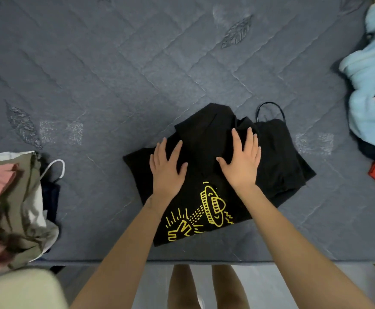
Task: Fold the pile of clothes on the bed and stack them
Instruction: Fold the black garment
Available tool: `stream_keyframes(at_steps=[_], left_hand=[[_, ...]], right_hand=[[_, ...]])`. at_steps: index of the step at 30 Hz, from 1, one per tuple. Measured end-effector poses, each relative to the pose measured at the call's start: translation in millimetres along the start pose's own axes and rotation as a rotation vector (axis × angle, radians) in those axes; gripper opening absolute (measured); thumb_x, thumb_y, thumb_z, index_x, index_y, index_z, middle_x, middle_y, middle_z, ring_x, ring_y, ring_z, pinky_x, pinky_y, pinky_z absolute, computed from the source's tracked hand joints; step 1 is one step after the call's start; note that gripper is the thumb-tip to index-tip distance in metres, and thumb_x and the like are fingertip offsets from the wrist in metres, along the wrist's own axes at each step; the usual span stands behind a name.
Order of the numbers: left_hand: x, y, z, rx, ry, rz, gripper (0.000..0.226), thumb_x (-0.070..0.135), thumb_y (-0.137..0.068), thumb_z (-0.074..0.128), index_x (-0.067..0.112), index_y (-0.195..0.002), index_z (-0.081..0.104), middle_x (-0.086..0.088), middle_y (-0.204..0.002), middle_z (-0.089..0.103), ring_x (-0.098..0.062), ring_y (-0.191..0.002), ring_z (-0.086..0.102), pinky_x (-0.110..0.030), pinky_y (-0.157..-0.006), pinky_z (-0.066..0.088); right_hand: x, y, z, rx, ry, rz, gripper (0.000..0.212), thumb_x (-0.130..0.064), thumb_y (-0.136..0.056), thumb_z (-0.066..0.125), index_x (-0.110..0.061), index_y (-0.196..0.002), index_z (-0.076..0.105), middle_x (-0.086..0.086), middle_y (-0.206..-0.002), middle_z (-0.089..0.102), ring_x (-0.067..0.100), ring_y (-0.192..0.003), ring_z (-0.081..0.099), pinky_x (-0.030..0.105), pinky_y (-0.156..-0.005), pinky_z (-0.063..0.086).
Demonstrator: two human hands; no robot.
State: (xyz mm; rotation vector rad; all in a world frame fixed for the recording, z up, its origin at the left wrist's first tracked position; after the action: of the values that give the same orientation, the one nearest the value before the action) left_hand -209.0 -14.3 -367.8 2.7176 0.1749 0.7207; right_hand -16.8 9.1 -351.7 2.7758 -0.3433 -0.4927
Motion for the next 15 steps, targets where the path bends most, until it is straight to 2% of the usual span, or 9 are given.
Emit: stream_keyframes(at_steps=[5, 8, 10, 13, 15], left_hand=[[38, -23, 23, -0.069, -0.060, 0.085, 0.067, 0.041, -0.098, 0.048, 0.031, -0.155, 0.014, -0.008, -0.163, -0.001, -0.026, -0.150, -0.006, -0.047, -0.118, -0.004], [48, -32, 28, -0.094, -0.006, 0.047, 0.066, 0.040, -0.098, 0.048, 0.029, -0.154, 0.014, -0.005, -0.163, 0.002, -0.024, -0.150, -0.006, -0.046, -0.118, -0.004], [52, -34, 28, -0.080, 0.104, 0.022, 0.063, 0.037, -0.099, 0.049, 0.025, -0.154, 0.020, -0.004, -0.162, 0.012, -0.021, -0.150, 0.001, -0.044, -0.119, 0.000], [56, -32, 24, -0.040, 0.388, -0.049, 0.054, 0.029, -0.099, 0.052, 0.017, -0.149, 0.034, -0.003, -0.155, 0.034, -0.017, -0.145, 0.024, -0.036, -0.119, 0.019], [56, -28, 17, -0.041, 0.675, -0.190, 0.049, 0.026, -0.099, 0.053, 0.018, -0.145, 0.039, -0.001, -0.147, 0.044, -0.012, -0.137, 0.038, -0.024, -0.111, 0.030]], right_hand=[[23, -19, -10, 0.121, -0.099, 0.066, 0.100, -0.022, -0.081, 0.075, -0.020, -0.156, 0.009, 0.016, -0.162, -0.002, 0.034, -0.149, 0.001, 0.046, -0.121, 0.013], [34, -34, -12, 0.095, -0.406, 0.156, 0.103, -0.011, -0.083, 0.073, -0.017, -0.156, 0.001, 0.012, -0.162, 0.006, 0.024, -0.148, 0.011, 0.035, -0.119, 0.016], [37, -41, -13, 0.094, -0.624, 0.237, 0.097, -0.004, -0.085, 0.069, -0.013, -0.156, 0.003, 0.009, -0.160, 0.017, 0.018, -0.146, 0.017, 0.023, -0.117, 0.014], [33, -44, -16, 0.126, -0.719, 0.306, 0.087, -0.003, -0.086, 0.068, -0.013, -0.154, 0.015, 0.008, -0.155, 0.031, 0.018, -0.144, 0.028, 0.030, -0.119, 0.023], [21, -37, -17, 0.116, -0.740, 0.231, 0.078, -0.003, -0.084, 0.070, -0.013, -0.150, 0.029, 0.005, -0.139, 0.050, 0.015, -0.129, 0.046, 0.025, -0.111, 0.034]])
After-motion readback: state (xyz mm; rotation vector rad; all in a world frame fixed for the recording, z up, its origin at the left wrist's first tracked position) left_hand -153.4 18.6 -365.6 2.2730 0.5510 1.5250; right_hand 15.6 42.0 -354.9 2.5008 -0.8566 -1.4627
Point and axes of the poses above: each hand's wrist, its own y-axis away from the middle knuckle, its own z-axis out of the palm, x = y × z, the point moved 1 cm from there along -y, towards the middle knuckle
